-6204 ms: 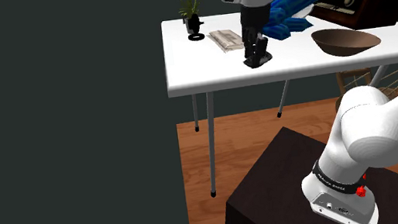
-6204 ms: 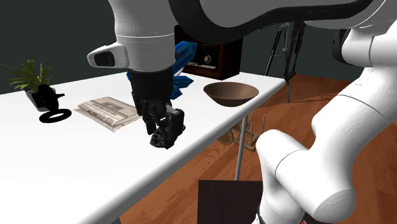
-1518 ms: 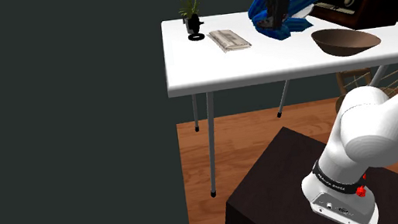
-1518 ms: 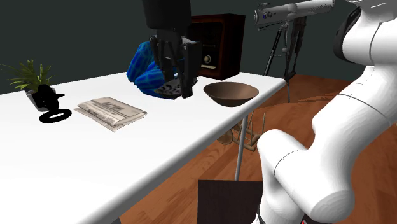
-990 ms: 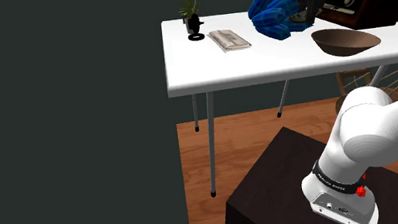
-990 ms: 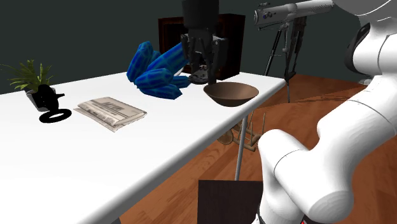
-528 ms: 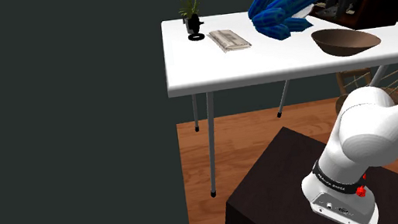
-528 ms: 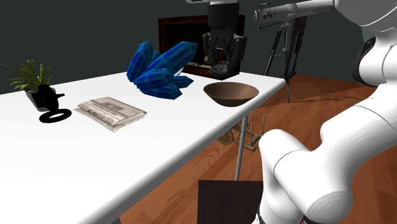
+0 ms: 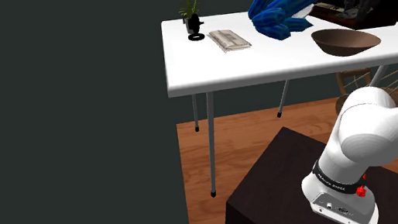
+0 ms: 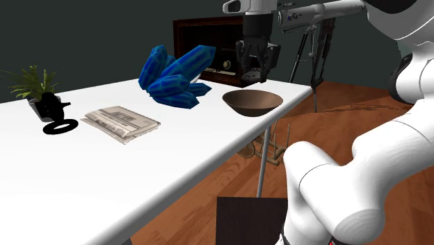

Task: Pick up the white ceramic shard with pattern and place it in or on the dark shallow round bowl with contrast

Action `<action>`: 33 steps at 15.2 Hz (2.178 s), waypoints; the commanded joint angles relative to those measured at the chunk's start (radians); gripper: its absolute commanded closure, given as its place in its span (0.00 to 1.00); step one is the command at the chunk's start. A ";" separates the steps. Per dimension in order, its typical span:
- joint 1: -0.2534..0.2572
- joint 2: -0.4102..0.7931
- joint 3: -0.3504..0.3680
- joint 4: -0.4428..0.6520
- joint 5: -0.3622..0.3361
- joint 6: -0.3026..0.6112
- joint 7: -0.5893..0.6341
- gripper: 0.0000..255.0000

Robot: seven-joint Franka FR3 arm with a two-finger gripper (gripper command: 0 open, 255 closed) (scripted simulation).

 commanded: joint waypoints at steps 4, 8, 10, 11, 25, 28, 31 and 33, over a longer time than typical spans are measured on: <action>-0.008 -0.044 -0.019 -0.085 -0.018 0.043 0.010 1.00; -0.015 -0.080 -0.033 -0.155 -0.031 0.076 0.022 1.00; -0.019 -0.094 -0.039 -0.183 -0.036 0.090 0.026 1.00; -0.018 -0.094 -0.039 -0.183 -0.036 0.090 0.026 1.00; -0.008 -0.050 -0.016 -0.100 -0.014 0.049 0.019 0.00; -0.001 -0.008 0.002 -0.023 0.003 0.012 0.010 0.00; -0.001 -0.008 0.002 -0.023 0.003 0.012 0.010 0.00; -0.001 -0.008 0.002 -0.023 0.003 0.012 0.010 0.00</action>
